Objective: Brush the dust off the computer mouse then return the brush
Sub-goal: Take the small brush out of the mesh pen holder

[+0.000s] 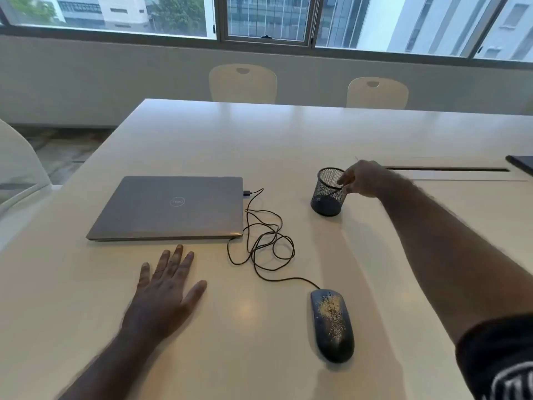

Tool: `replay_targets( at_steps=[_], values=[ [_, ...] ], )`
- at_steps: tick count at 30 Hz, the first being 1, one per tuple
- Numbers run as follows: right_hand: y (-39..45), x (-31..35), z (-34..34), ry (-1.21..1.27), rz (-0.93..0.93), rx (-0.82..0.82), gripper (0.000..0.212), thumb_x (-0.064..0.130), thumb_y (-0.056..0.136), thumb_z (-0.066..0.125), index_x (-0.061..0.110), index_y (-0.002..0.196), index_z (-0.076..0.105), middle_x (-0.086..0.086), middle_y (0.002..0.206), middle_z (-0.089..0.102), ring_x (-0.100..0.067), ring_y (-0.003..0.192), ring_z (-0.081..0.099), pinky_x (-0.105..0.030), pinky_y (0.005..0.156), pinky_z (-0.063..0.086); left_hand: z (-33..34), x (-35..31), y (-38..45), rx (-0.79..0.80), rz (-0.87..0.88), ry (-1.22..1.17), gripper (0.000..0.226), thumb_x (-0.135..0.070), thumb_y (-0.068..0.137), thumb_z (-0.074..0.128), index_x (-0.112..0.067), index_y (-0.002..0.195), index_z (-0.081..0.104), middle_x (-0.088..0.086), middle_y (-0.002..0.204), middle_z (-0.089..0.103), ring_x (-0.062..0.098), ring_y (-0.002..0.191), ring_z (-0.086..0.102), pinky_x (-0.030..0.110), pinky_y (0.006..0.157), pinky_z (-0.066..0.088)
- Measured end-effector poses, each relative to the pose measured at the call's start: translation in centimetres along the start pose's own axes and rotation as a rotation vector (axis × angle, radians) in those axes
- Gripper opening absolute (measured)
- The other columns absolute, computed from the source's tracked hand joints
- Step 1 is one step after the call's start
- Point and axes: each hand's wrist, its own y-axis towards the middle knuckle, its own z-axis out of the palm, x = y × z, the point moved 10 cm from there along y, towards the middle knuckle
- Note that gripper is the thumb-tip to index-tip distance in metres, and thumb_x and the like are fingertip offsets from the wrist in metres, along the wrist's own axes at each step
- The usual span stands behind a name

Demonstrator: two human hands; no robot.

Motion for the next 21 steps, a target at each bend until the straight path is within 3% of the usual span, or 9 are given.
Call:
replay_targets(
  at_steps=[8,13,17,21],
  values=[
    [0.2,-0.2,-0.3,-0.028,0.001,-0.092,0.016,0.009,0.086,0.072,0.012,0.1,0.079,-0.003,0.073,0.065,-0.019,0.081,0.062,-0.029,0.081,0.054,-0.3,-0.2,-0.1,-0.013,-0.001,0.028,0.086,-0.075,0.078,-0.003,-0.033,0.152,-0.01,-0.011,0.159,-0.02,0.01,0.147,-0.02,0.042,0.121,-0.01],
    [0.6,-0.9,-0.3,0.039,0.024,-0.144,0.011,0.01,0.086,0.071,0.012,0.095,0.079,-0.008,0.074,0.067,-0.026,0.082,0.068,-0.032,0.079,0.056,-0.1,-0.1,0.1,-0.003,-0.008,0.064,0.086,-0.074,0.078,-0.005,-0.033,0.153,-0.011,-0.011,0.159,-0.021,0.01,0.147,-0.021,0.042,0.121,-0.01],
    [0.5,-1.5,-1.6,0.128,0.022,-0.337,0.013,0.013,0.087,0.067,0.013,0.094,0.077,-0.015,0.086,0.075,-0.033,0.088,0.071,-0.041,0.084,0.057,-0.2,-0.1,0.1,-0.007,-0.015,0.063,0.087,-0.074,0.079,-0.003,-0.032,0.155,-0.007,-0.011,0.16,-0.018,0.01,0.147,-0.019,0.042,0.121,-0.009],
    [-1.2,-2.3,-4.4,0.3,0.002,-0.551,0.018,0.018,0.09,0.062,0.01,0.097,0.075,-0.015,0.088,0.077,-0.027,0.079,0.075,-0.036,0.084,0.058,-0.2,-0.1,0.1,-0.007,-0.012,0.062,0.088,-0.074,0.079,-0.003,-0.031,0.156,-0.005,-0.01,0.161,-0.015,0.01,0.148,-0.017,0.043,0.121,-0.009]
  ],
)
